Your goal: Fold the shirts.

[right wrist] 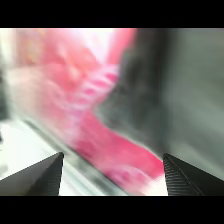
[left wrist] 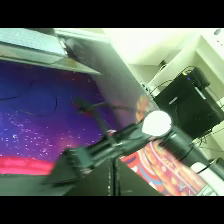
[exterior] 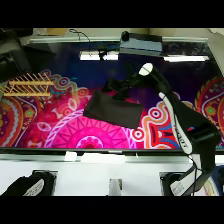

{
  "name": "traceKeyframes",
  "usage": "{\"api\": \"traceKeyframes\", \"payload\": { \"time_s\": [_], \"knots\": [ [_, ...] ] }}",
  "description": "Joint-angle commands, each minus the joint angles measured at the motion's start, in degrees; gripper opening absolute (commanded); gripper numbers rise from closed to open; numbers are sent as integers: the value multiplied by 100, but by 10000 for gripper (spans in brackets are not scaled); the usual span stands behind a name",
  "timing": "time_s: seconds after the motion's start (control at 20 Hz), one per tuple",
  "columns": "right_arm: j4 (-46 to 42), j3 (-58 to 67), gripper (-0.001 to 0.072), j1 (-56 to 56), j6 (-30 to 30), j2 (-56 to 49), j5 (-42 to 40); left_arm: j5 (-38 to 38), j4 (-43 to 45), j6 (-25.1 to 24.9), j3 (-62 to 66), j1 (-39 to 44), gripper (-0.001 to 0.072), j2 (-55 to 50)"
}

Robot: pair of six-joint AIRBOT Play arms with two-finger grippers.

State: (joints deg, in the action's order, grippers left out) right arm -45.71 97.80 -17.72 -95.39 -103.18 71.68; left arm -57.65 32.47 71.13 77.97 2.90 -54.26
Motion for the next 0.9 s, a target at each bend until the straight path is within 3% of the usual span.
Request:
{"api": "traceKeyframes", "payload": {
  "time_s": [0.0, 0.05, 0.15, 0.5, 0.8, 0.85],
  "knots": [
    [-2371, 2, 661, 531, 7, 323, 1836, -48, 105, 2, -2, -13, 39, 24],
    [-2918, -63, 661, 737, 55, 343, 2251, -48, 105, 2, -2, -13, 39, 22],
    [-2865, -584, 661, 1143, -13, 413, 2446, -48, 105, 2, -2, -13, 39, 22],
    [-1224, -2463, 662, 1272, -39, 481, 219, -50, 103, 4, -2, -11, 39, 22],
    [-1113, -2490, 654, 1274, -42, 177, -195, -48, 103, 181, -2, -9, 39, -7],
    [-1088, -2490, 552, 1274, -39, 105, -186, -48, 103, 208, -2, -9, 39, -11]
  ]
}}
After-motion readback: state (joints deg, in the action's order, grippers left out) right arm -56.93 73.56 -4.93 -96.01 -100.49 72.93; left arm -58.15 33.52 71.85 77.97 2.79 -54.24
